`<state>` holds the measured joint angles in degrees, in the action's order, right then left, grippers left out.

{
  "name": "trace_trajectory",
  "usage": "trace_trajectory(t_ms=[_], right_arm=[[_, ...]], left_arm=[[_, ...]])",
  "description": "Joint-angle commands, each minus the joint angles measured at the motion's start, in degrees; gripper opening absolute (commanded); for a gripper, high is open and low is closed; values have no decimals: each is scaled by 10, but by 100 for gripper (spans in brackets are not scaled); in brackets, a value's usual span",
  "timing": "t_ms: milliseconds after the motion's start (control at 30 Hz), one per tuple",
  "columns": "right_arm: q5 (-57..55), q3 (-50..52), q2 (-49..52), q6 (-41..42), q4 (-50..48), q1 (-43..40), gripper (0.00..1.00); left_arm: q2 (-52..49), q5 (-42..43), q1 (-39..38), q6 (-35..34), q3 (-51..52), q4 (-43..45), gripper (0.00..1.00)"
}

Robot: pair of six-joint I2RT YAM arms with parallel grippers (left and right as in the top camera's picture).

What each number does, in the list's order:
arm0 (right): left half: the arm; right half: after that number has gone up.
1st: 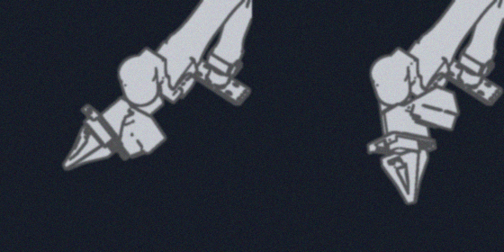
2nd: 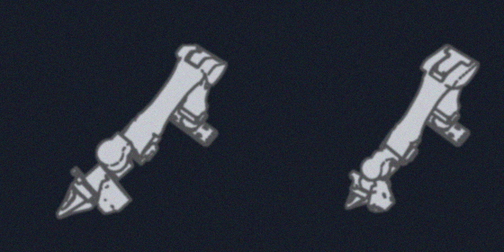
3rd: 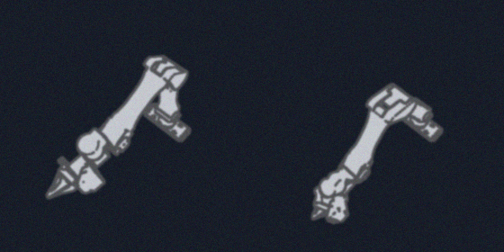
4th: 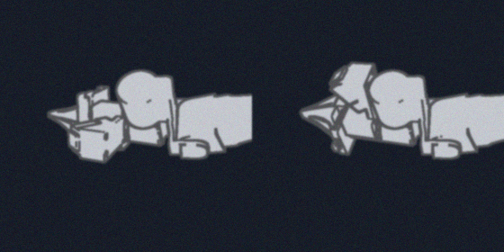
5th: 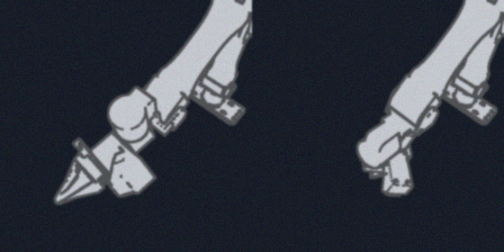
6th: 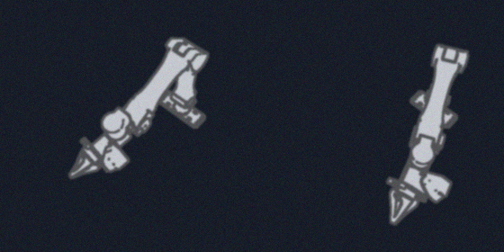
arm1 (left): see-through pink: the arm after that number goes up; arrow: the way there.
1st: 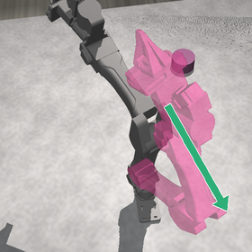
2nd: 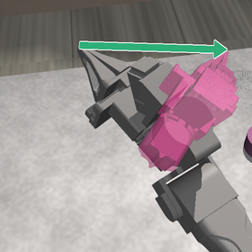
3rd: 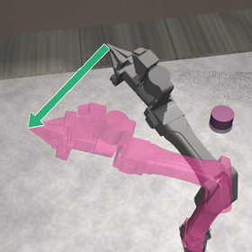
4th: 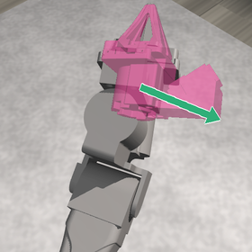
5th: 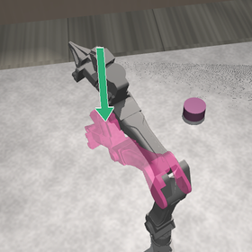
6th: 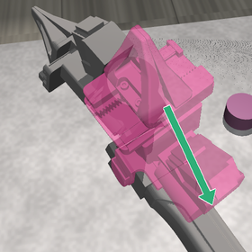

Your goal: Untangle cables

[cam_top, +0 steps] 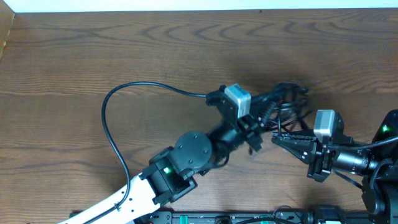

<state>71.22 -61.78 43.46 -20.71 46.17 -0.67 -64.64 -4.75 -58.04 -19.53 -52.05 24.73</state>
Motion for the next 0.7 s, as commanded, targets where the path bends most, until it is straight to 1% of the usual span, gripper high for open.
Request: trace_trajectory(t_ms=[0,100,200,333,533,667], right_arm=[[20,-3,-7,2,-2,0,1],[7,-3,-10,8,-2,-9,1],[3,-3,-10,12,-4,-22,1],[-46,-3,-10,56,-6,-37,1],[-117,-3,-10,111,-7,-44,1],[-163,-3,-10,141,-6,-44,1]], left_arm=[[28,-103,25,30,-11,-47,7],[56,-142,44,30,-10,-97,8],[87,-147,60,30,-11,-138,7],[127,-164,68,30,-10,-197,7],[178,-229,68,28,-10,-291,8],[199,-246,68,28,-11,-327,7]])
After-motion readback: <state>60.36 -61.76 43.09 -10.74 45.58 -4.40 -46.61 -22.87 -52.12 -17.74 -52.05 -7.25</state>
